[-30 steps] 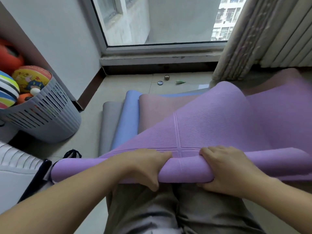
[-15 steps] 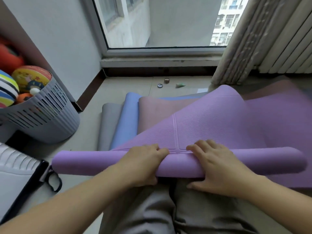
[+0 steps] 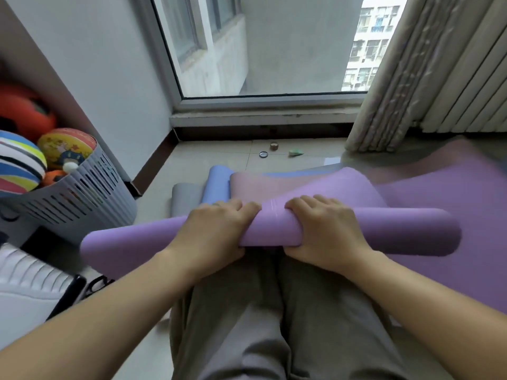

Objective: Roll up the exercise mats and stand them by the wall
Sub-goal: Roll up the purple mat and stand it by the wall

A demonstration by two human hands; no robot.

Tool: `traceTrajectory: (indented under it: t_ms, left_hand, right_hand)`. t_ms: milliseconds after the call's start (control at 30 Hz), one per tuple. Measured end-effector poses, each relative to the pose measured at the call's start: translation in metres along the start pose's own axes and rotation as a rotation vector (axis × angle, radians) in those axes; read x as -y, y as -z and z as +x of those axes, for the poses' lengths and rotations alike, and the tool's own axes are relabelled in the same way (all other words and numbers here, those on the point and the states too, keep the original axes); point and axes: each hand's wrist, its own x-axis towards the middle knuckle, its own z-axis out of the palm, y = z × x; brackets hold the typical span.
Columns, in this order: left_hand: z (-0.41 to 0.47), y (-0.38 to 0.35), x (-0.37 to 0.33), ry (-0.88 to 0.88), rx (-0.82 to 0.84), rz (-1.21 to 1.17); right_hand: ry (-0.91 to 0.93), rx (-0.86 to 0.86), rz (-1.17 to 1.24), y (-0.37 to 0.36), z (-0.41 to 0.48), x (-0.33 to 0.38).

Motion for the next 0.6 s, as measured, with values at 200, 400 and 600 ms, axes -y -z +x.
traceTrajectory:
  t_ms: [200, 400, 600]
  left_hand:
    - [-0.009, 0.059, 0.053, 0.048, -0.178, 0.171]
    - [-0.049, 0.075, 0.053, 0.120, -0.066, 0.288]
    - [-0.085, 0.023, 0.020, 0.192, 0.177, 0.055]
  right_hand:
    - [0.081, -0.337, 0.159, 0.019, 0.060, 0.039]
    - [0.245, -0.277, 0.224, 0.012, 0.067, 0.067]
    - [0.390, 0.142, 0.092, -0.002, 0.032, 0.059]
